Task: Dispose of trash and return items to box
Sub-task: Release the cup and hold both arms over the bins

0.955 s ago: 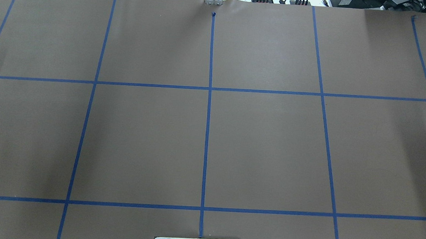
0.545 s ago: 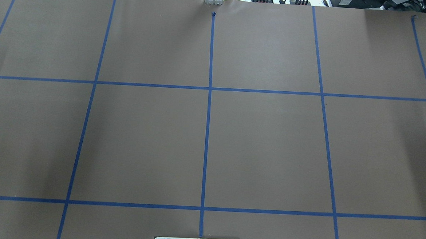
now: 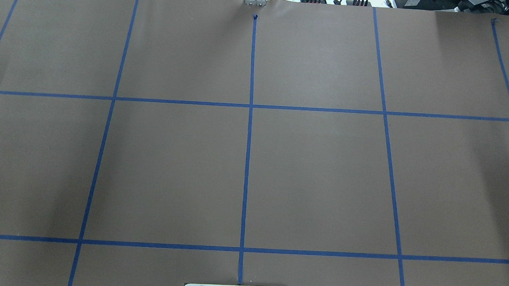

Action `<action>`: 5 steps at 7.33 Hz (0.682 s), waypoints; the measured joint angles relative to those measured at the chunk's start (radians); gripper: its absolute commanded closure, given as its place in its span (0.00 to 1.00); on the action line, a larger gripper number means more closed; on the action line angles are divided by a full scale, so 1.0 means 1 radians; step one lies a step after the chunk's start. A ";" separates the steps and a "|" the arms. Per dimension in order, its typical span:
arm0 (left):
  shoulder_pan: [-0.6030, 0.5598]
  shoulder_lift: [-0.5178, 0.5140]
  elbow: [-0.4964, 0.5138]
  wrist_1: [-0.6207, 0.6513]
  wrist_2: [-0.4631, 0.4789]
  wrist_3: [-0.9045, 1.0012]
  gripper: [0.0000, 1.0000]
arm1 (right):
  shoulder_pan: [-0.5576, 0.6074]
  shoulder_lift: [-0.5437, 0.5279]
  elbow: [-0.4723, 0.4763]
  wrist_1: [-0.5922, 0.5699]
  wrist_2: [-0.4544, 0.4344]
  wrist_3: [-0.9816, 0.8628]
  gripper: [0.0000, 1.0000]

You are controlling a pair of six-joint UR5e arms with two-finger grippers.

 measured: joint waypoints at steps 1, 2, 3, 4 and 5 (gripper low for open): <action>0.000 0.013 0.003 -0.003 -0.001 0.001 0.01 | 0.000 0.001 0.001 0.000 0.001 0.001 0.00; 0.002 0.017 0.001 -0.003 -0.001 0.000 0.01 | 0.000 0.001 0.001 0.000 0.005 0.002 0.00; 0.004 0.017 -0.001 -0.003 0.000 -0.003 0.01 | 0.000 0.001 0.001 0.000 0.017 0.002 0.00; 0.008 0.017 -0.002 -0.004 0.000 -0.005 0.01 | 0.000 0.000 0.001 0.000 0.029 0.003 0.00; 0.013 0.016 -0.002 -0.004 0.000 -0.006 0.01 | 0.000 0.000 0.001 0.000 0.035 0.004 0.00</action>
